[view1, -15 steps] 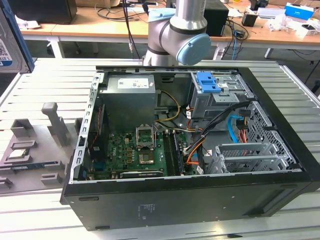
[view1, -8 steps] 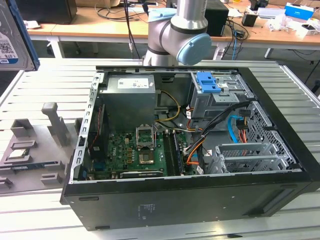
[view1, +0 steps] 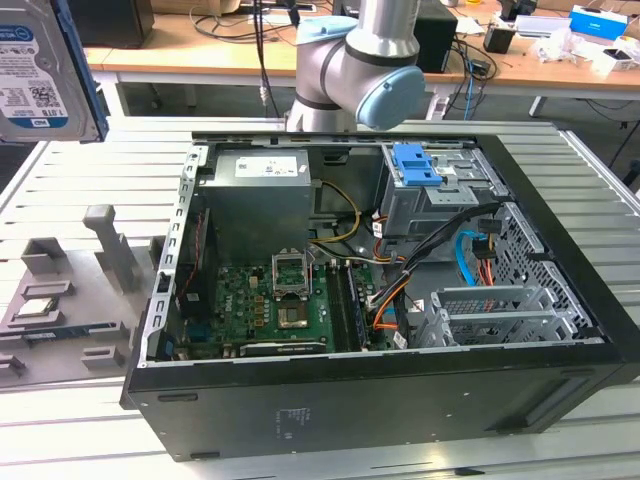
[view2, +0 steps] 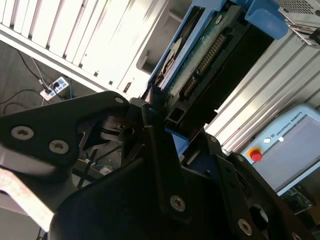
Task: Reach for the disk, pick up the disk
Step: 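Pick up the disk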
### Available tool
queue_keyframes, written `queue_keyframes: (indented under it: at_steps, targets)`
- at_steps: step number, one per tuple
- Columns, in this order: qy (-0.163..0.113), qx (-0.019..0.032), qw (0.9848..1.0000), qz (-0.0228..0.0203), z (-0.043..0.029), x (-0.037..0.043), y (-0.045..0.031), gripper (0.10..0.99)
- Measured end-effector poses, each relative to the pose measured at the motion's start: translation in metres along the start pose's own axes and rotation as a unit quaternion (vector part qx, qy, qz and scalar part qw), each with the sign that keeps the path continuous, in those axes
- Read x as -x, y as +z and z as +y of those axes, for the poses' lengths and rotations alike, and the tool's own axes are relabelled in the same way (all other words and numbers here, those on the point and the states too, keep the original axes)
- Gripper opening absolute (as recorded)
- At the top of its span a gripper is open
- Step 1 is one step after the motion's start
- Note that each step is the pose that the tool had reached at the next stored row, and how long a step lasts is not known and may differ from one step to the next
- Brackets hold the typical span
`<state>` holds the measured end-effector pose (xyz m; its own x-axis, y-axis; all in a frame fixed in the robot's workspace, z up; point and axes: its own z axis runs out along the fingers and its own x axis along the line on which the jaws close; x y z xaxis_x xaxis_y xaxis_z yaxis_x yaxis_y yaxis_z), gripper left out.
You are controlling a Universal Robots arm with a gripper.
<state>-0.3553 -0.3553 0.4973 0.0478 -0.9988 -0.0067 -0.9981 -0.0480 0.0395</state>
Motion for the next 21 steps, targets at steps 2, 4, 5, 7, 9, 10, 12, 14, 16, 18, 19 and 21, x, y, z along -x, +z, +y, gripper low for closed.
queue_keyframes:
  at_steps: [2, 4, 5, 7, 9, 10, 12, 14, 16, 18, 19, 21]
  targets:
    - [0.000, 0.0002, 1.0000, 0.0000, -0.0074, -0.0003, -0.0003, 0.369]
    - [0.000, 0.0005, 1.0000, 0.0000, -0.0143, -0.0006, -0.0006, 0.369]
    - [0.000, 0.0006, 1.0000, 0.0000, -0.0194, -0.0009, -0.0008, 0.369]
    - [0.000, 0.0008, 1.0000, -0.0001, -0.0256, -0.0012, -0.0010, 0.369]
    - [0.000, 0.0013, 1.0000, -0.0001, -0.0360, -0.0017, -0.0015, 0.369]
    - [0.000, 0.0014, 1.0000, -0.0001, -0.0398, -0.0019, -0.0016, 0.369]
    - [0.000, 0.0016, 1.0000, -0.0001, -0.0477, -0.0023, -0.0019, 0.369]
    - [0.000, 0.0019, 1.0000, -0.0001, -0.0545, -0.0026, -0.0022, 0.369]
    - [0.000, 0.0021, 1.0000, -0.0001, -0.0595, -0.0028, -0.0024, 0.369]
    - [0.000, 0.0022, 1.0000, -0.0001, -0.0652, -0.0031, -0.0026, 0.369]
    - [0.000, 0.0023, 1.0000, -0.0002, -0.0686, -0.0032, -0.0027, 0.369]
    - [0.000, 0.0025, 1.0000, -0.0002, -0.0729, -0.0035, -0.0029, 0.369]
